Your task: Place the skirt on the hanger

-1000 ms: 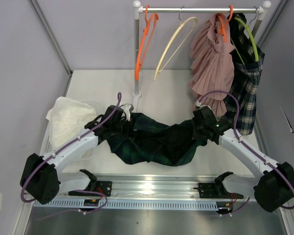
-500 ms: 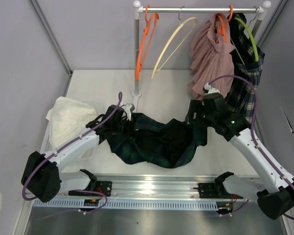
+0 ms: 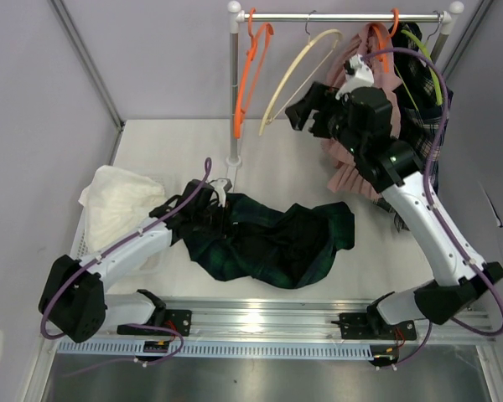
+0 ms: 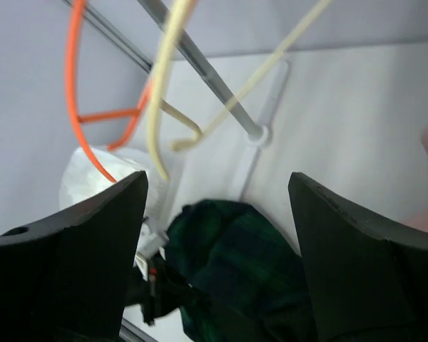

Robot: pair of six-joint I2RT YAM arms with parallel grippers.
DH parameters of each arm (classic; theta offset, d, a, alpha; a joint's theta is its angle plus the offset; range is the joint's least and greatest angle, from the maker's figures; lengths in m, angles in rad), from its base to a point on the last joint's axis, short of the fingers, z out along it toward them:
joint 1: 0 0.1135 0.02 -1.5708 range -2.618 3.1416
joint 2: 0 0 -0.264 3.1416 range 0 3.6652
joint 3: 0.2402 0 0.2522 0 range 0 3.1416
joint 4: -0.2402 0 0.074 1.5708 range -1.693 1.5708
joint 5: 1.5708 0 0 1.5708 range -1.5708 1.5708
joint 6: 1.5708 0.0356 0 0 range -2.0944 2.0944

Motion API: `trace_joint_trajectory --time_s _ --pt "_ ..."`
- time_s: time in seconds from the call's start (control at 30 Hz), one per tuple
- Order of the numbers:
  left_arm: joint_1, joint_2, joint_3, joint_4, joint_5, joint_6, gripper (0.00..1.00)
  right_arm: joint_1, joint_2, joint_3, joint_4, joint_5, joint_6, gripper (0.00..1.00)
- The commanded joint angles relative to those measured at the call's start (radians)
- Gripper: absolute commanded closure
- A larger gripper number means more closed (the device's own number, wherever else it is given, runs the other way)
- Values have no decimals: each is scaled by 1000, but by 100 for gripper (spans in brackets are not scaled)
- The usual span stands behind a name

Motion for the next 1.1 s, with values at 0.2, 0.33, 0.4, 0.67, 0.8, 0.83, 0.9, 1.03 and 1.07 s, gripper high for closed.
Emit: trace_joint_trajectory --time_s 0.2,0.33,0.4,0.67,0.8,0.83,0.9,1.03,1.07 --pt "-20 40 39 41 0 4 82 75 238 315 194 193 -49 10" --pt "-25 55 45 42 1 7 82 108 368 488 125 300 -83 8" --pt "-28 59 52 39 1 12 83 125 455 573 44 345 -100 8" --pt "-30 59 60 30 5 27 83 165 606 760 -44 533 -163 9" --pt "-30 51 54 29 1 33 83 164 621 759 -70 577 -172 13" --pt "-30 51 55 29 0 35 82 165 617 755 -70 580 -174 15" --pt "-28 51 55 29 1 37 83 164 614 745 -81 598 -177 18" --pt "-30 48 57 27 1 37 83 164 591 707 -88 612 -185 27" --pt "-28 48 57 29 1 37 83 165 568 690 -87 615 -185 30"
